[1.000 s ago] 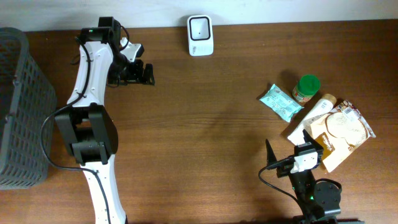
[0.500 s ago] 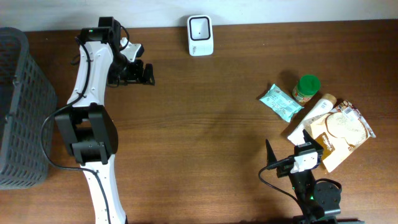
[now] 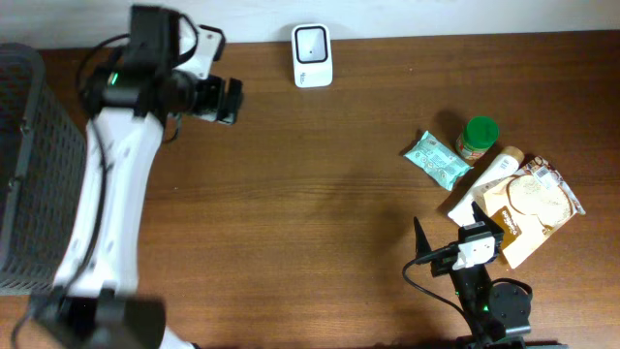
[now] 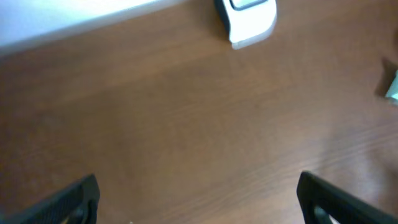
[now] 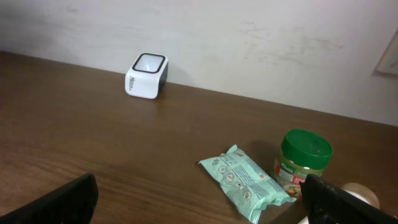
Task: Scan the item barcode
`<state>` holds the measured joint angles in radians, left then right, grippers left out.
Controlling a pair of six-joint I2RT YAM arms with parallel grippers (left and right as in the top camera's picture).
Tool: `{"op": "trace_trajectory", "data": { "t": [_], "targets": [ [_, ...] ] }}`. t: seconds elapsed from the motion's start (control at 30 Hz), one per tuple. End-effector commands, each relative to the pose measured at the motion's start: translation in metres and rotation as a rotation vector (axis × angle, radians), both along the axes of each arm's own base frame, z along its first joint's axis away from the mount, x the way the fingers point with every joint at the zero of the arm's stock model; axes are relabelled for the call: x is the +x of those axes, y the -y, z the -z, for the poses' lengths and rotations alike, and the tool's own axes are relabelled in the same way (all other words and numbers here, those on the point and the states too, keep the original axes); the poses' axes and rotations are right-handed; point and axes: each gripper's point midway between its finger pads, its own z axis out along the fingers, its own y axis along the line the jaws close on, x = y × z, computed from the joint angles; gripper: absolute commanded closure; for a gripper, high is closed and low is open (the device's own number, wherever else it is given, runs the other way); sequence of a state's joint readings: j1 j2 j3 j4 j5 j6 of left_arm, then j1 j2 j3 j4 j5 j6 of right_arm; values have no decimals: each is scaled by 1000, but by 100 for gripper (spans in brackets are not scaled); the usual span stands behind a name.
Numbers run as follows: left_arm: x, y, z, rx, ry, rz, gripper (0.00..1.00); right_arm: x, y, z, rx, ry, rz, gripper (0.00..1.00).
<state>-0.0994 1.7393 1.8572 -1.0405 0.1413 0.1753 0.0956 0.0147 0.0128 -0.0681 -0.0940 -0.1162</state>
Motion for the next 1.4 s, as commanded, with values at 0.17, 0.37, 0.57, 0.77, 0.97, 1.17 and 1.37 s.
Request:
{"op": "trace_trajectory", "data": {
  "t": [0.17,0.37,0.57,0.77,0.97,1.17,1.37],
  "targets": [
    [-60,-33,40,-49,278,-51,1,0,0,2,0,1,1,2],
    [-107,-45,63,-42,479,-82,1,0,-1,2,0,1,0,2],
    [-146,-46,87,-38,627,-87,1,0,-1,2,0,1,0,2],
    [-174,-47,113,42,722,-51,1,0,0,2,0,0,1,2],
    [-187,-48,126,58,790,-44,1,0,0,2,0,1,1,2],
    [-194,-52,134,74,761,-68,1,0,0,2,0,1,1,2],
    [-198,-52,107,71,879,-70,1,0,0,2,0,1,1,2]
  ]
}}
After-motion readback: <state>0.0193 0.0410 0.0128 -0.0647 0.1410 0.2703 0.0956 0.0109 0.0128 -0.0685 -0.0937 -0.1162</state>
